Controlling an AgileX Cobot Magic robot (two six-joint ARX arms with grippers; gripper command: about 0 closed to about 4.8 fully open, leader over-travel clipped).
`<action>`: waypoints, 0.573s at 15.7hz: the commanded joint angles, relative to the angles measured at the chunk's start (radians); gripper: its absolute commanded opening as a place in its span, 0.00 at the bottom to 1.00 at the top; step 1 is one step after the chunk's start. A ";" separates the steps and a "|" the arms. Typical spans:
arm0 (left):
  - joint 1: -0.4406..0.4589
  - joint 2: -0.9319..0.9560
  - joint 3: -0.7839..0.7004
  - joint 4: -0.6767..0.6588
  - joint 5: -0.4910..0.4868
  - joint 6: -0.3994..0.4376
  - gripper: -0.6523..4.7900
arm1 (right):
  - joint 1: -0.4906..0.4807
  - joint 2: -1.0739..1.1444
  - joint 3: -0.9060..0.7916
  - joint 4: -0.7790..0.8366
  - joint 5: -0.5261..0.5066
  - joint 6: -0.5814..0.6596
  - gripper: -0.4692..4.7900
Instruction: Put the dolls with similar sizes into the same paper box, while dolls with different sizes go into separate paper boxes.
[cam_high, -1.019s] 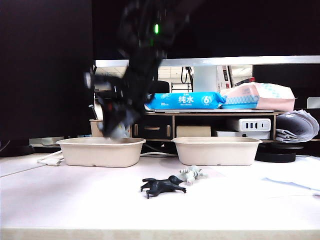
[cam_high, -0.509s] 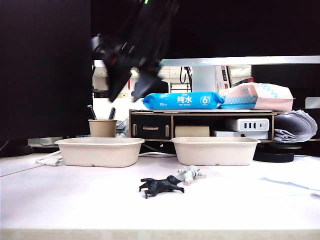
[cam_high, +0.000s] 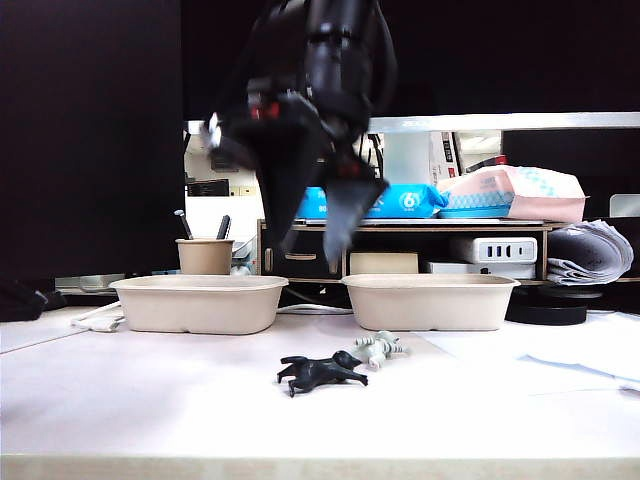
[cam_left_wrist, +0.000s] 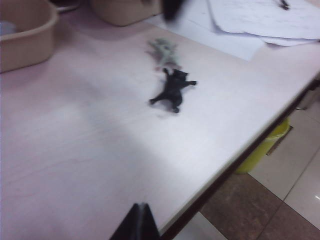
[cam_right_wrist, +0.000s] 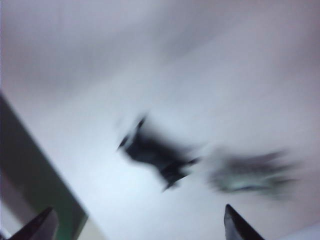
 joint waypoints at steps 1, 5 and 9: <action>0.000 0.000 0.000 0.010 -0.001 0.003 0.11 | 0.030 -0.013 -0.093 -0.002 0.015 -0.053 0.91; -0.002 0.000 0.000 0.010 0.000 0.003 0.11 | 0.081 -0.013 -0.155 0.026 0.095 -0.117 0.91; -0.002 0.000 0.000 0.010 -0.001 0.003 0.11 | 0.101 -0.012 -0.182 0.086 0.108 -0.197 0.90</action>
